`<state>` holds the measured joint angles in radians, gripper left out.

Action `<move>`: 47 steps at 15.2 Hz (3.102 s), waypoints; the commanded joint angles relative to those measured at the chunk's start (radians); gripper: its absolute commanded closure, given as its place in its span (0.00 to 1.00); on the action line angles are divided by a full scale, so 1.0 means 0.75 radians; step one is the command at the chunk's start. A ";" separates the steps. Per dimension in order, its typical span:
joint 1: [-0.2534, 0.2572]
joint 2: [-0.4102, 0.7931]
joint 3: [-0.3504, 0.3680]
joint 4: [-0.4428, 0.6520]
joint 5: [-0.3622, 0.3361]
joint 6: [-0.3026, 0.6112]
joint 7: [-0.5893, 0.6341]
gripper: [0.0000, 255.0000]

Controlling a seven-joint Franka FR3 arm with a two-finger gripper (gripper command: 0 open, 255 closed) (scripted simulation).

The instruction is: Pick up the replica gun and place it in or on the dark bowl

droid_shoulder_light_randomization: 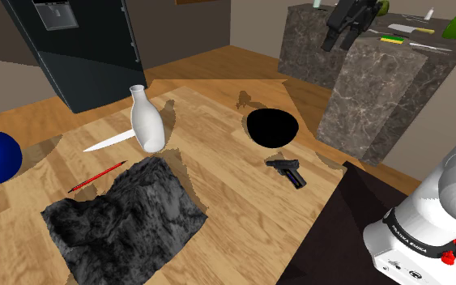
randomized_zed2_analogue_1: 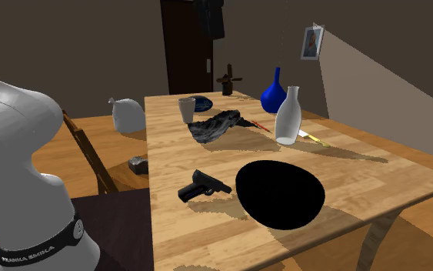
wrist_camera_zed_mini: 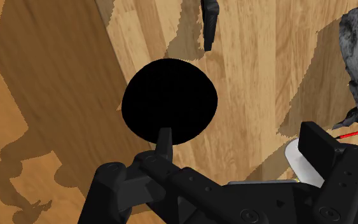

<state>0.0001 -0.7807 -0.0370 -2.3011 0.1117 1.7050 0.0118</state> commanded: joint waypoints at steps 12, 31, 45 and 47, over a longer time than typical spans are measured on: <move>0.031 0.044 0.110 -0.438 0.030 0.435 0.037 0.00; 0.090 0.665 0.282 -0.758 0.083 1.308 0.113 0.00; 0.087 0.786 0.289 -0.760 0.082 1.430 0.114 1.00; 0.087 0.786 0.289 -0.760 0.082 1.430 0.114 1.00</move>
<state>0.0657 -0.1917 0.1800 -2.8705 0.1728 2.7778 0.0972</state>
